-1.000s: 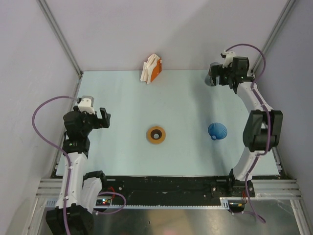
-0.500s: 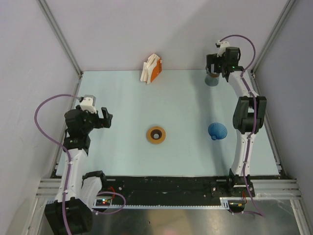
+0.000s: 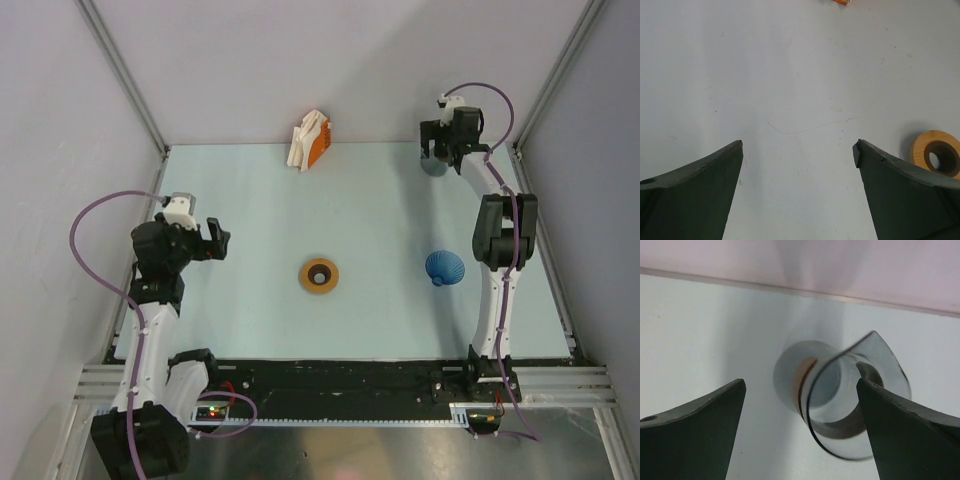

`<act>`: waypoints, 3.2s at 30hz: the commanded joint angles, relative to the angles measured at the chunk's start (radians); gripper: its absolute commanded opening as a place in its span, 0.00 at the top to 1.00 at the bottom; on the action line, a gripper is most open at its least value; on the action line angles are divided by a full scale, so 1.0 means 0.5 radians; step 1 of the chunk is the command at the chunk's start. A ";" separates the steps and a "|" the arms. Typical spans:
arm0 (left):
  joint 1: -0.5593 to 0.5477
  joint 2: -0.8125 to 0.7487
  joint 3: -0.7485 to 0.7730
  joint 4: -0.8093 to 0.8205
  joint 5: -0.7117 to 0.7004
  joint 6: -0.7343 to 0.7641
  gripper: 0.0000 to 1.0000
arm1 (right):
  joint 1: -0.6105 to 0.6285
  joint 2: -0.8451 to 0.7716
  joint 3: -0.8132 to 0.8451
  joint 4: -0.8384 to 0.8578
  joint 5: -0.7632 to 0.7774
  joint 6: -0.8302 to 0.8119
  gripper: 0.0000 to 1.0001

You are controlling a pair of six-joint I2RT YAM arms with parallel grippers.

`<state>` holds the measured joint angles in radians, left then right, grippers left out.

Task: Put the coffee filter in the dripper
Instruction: Move the coffee server to the center of the board.

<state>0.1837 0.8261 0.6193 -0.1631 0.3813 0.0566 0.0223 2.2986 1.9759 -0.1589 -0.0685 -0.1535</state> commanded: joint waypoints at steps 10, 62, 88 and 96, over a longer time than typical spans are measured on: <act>0.005 0.010 0.058 0.083 0.031 0.029 0.02 | 0.041 -0.104 0.066 0.084 -0.107 -0.099 0.04; 0.009 0.048 0.075 0.084 0.118 0.032 0.02 | -0.008 0.254 0.291 0.279 -0.187 -0.171 0.05; 0.010 -0.021 0.089 0.064 0.088 -0.023 0.02 | 0.132 -0.336 -0.390 0.327 -0.605 -0.069 0.41; 0.010 -0.053 0.086 0.047 0.113 -0.078 0.02 | 0.337 -0.761 -0.909 0.270 -0.818 -0.233 0.46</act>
<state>0.1837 0.8288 0.6315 -0.1524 0.4232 0.0490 0.1425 2.0789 1.6112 -0.0444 -0.3851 -0.2115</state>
